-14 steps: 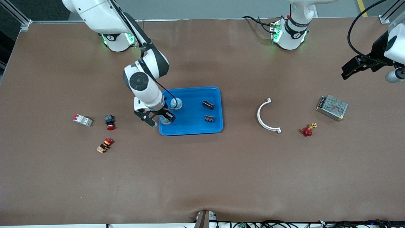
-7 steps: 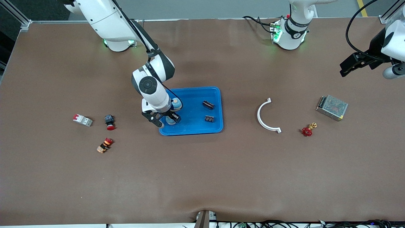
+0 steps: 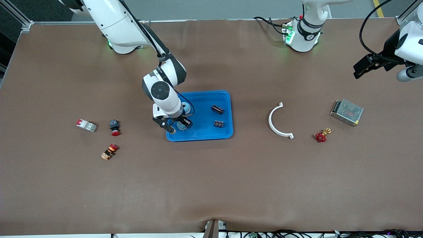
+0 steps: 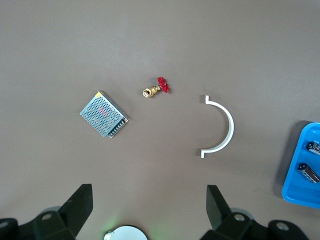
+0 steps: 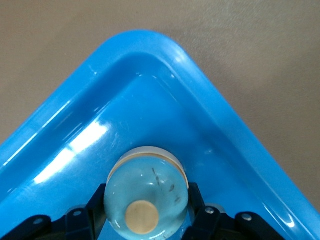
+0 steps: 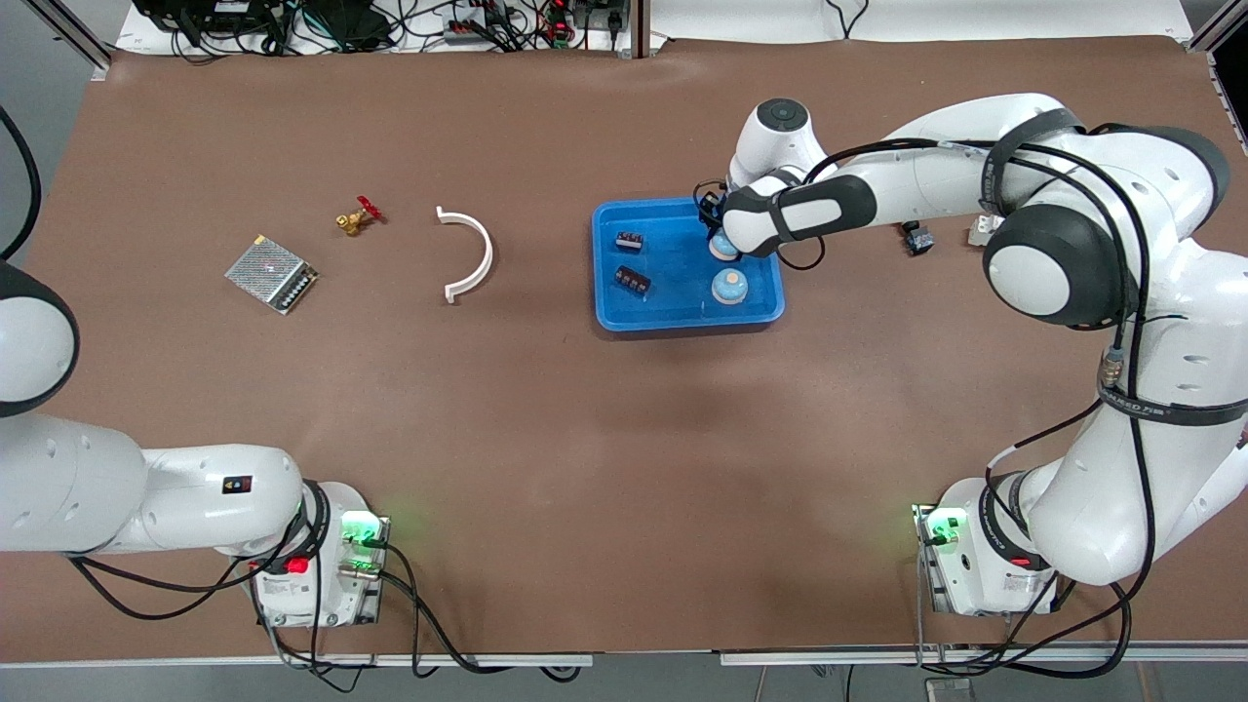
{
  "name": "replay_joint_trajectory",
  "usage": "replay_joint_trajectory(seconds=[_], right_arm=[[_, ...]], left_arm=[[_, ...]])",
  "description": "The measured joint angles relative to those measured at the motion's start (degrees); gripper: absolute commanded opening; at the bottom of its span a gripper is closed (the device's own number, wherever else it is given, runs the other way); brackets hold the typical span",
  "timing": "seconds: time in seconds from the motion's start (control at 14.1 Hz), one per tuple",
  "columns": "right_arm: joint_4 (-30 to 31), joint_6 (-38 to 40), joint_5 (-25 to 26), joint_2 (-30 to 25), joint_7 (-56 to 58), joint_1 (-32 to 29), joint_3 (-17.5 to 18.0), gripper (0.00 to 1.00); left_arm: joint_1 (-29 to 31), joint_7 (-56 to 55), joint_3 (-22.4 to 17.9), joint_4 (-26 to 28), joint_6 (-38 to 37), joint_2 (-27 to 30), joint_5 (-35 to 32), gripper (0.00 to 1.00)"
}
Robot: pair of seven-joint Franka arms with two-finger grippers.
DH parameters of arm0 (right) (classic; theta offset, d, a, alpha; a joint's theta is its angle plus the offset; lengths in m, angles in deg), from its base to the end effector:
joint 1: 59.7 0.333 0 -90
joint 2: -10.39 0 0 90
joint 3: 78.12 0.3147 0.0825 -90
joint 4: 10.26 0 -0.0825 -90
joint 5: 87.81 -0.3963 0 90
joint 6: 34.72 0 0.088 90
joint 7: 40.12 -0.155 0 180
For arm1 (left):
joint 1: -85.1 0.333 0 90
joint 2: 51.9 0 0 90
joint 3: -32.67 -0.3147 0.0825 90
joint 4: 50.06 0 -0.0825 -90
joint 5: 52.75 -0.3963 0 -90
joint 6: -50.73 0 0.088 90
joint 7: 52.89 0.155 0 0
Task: Place electrolytic capacitor and blue bell in tray
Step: 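Lower the bell into the tray and open the right gripper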
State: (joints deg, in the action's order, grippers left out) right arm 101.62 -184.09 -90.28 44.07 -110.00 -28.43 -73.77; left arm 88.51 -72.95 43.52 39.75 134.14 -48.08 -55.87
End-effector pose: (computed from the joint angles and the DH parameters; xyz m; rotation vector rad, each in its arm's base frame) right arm 0.5146 0.3699 0.1212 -2.8898 0.9712 0.0164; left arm 0.5284 -0.0632 0.6034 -3.0459 -0.3456 0.0445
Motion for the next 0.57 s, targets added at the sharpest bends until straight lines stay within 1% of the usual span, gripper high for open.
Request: replay_joint_trajectory(seconds=[0.57], right_arm=[[-0.3, -0.1, 0.0, 0.2, -0.5, 0.2, -0.4, 0.0]], left_arm=[[-0.1, 0.0, 0.0, 0.2, 0.0, 0.2, 0.0, 1.0]])
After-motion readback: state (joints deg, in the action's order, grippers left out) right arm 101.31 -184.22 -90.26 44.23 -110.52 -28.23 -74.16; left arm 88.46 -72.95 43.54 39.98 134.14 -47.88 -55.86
